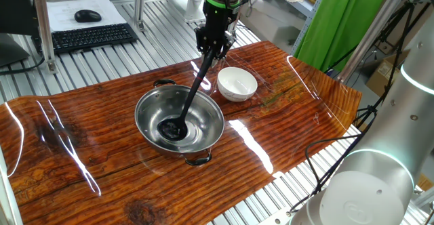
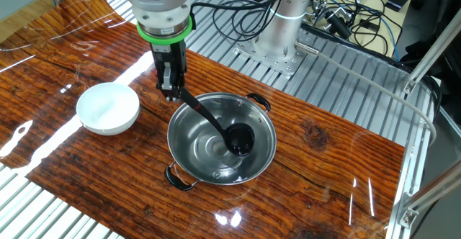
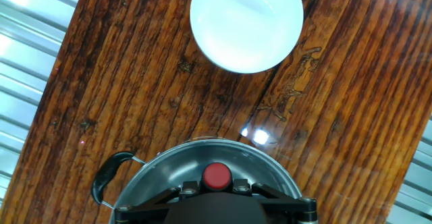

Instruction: Scoop water with a large spoon from one bowl to another

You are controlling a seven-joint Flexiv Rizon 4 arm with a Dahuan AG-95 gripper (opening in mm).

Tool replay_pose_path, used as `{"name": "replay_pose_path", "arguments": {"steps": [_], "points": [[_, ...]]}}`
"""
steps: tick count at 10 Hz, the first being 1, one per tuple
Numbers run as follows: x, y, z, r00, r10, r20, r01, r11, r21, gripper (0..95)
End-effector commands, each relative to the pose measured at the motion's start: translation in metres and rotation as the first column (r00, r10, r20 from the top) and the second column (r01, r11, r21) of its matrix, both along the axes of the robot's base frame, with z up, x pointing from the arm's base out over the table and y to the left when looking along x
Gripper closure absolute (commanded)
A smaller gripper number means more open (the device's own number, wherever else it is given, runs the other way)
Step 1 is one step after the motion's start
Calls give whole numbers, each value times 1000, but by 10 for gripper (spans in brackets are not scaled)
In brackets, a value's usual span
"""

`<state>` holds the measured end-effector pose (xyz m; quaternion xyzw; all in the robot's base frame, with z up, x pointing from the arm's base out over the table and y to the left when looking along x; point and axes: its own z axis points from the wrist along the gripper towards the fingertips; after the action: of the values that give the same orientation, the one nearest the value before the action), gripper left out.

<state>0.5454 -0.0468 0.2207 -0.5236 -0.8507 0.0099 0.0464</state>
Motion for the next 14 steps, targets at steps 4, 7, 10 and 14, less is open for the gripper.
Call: {"name": "replay_pose_path", "arguments": {"steps": [4,7,10,14], "points": [[1,5,3,1000,27,-16,-27,999,-18,950],[1,7,4,999,47,-21,-48,998,-46,950],[2,6,5,993,113,-47,-117,989,-91,950],[2,6,6,988,137,-67,-143,985,-97,950]]}}
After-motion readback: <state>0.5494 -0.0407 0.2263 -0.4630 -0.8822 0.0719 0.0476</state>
